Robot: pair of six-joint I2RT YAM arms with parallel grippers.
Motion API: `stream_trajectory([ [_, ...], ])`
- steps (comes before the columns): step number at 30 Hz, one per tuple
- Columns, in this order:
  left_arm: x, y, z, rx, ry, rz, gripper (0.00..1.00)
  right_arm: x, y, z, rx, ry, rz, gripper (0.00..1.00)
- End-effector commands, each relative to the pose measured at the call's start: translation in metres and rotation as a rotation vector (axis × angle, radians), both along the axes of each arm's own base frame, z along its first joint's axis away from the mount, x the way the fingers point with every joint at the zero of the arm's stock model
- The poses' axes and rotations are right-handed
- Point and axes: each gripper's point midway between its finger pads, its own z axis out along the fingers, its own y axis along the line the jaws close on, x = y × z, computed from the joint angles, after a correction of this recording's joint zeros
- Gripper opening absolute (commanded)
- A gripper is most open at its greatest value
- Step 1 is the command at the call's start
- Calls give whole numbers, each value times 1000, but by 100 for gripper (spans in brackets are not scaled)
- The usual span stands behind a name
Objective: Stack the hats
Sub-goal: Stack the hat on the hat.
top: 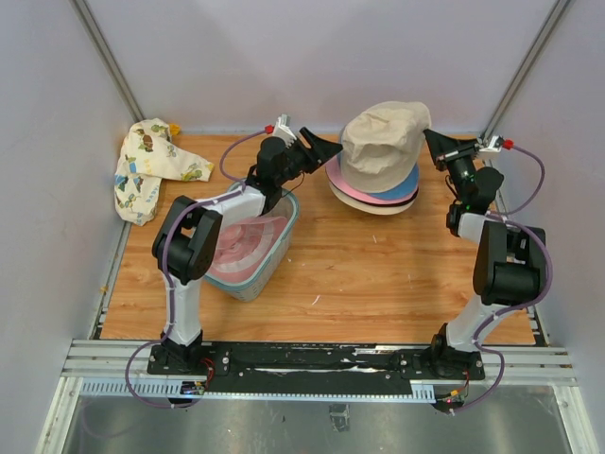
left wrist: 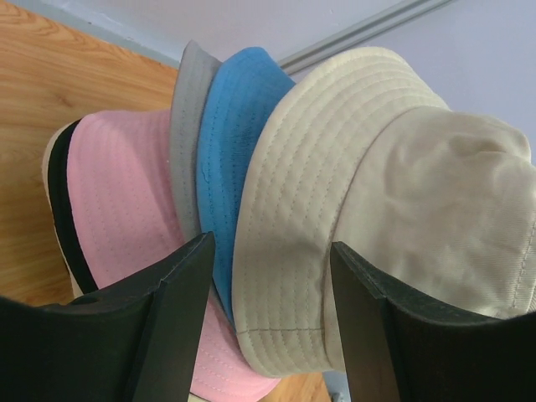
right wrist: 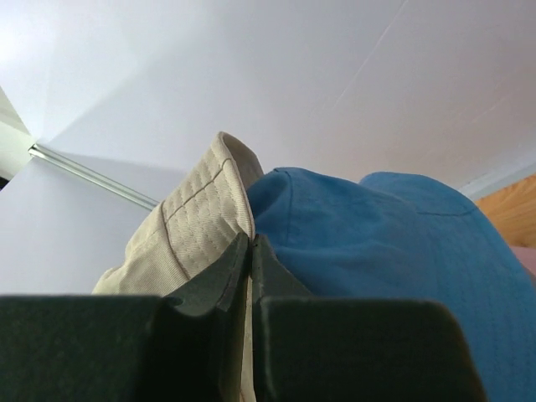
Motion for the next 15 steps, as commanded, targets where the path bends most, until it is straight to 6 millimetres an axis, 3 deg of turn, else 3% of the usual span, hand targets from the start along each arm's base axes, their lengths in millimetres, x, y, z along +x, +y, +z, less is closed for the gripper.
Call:
stream_trajectory([
  [1,-3,10,33,-44,-71,36,62,3,14,30,-27,-35,56,5],
  [9,-4,21,50,-63,-108,76,62,18,13,21,-28,53,59,8],
  [15,2,21,69,-78,-153,59,62,20,-2,8,-33,143,-13,8],
])
